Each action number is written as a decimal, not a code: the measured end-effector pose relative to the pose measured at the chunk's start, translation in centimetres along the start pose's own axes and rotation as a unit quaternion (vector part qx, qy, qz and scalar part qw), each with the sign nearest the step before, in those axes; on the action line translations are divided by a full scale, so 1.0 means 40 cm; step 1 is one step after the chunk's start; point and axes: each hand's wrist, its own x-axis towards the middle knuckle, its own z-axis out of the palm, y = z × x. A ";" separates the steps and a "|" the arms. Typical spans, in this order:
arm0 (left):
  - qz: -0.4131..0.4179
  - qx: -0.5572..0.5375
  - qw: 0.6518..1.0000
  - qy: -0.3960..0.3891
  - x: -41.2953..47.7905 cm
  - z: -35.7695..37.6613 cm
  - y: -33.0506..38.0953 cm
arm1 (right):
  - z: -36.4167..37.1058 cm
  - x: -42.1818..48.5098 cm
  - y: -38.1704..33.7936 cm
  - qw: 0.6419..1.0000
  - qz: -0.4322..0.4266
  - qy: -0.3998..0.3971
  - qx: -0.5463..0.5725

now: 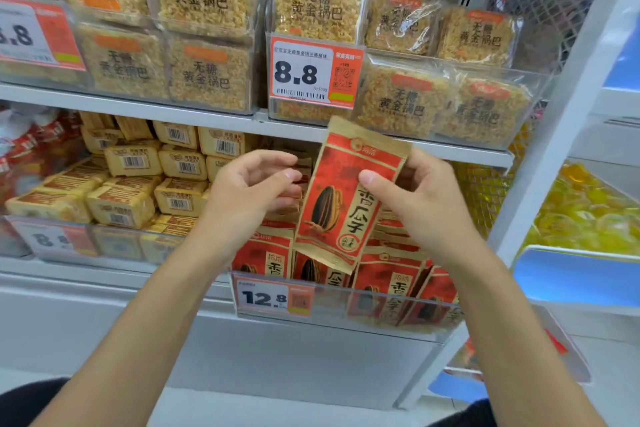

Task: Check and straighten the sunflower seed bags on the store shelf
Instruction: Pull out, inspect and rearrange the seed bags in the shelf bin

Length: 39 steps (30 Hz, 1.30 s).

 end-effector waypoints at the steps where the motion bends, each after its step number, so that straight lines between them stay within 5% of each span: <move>1: 0.001 0.001 1.000 0.001 0.002 -0.002 -0.001 | 0.012 -0.002 0.004 1.000 -0.006 -0.008 -0.012; 9: -0.007 0.048 0.997 -0.059 0.004 -0.002 -0.009 | 0.044 -0.016 0.037 0.972 0.084 -0.136 -0.172; 13: 0.033 0.121 0.987 -0.105 -0.003 -0.004 -0.012 | 0.032 -0.016 0.018 0.967 0.049 -0.106 -0.226; 18: 0.077 0.243 0.961 -0.105 -0.003 -0.002 -0.027 | 0.051 -0.021 0.013 0.907 0.065 -0.220 -0.354; 23: 0.069 0.281 0.954 -0.083 0.003 -0.012 -0.035 | 0.010 0.005 0.024 0.947 0.081 -0.118 -0.287; 39: 0.065 0.297 0.951 -0.054 0.008 -0.025 -0.037 | 0.051 0.025 0.049 0.882 0.068 -0.175 -0.432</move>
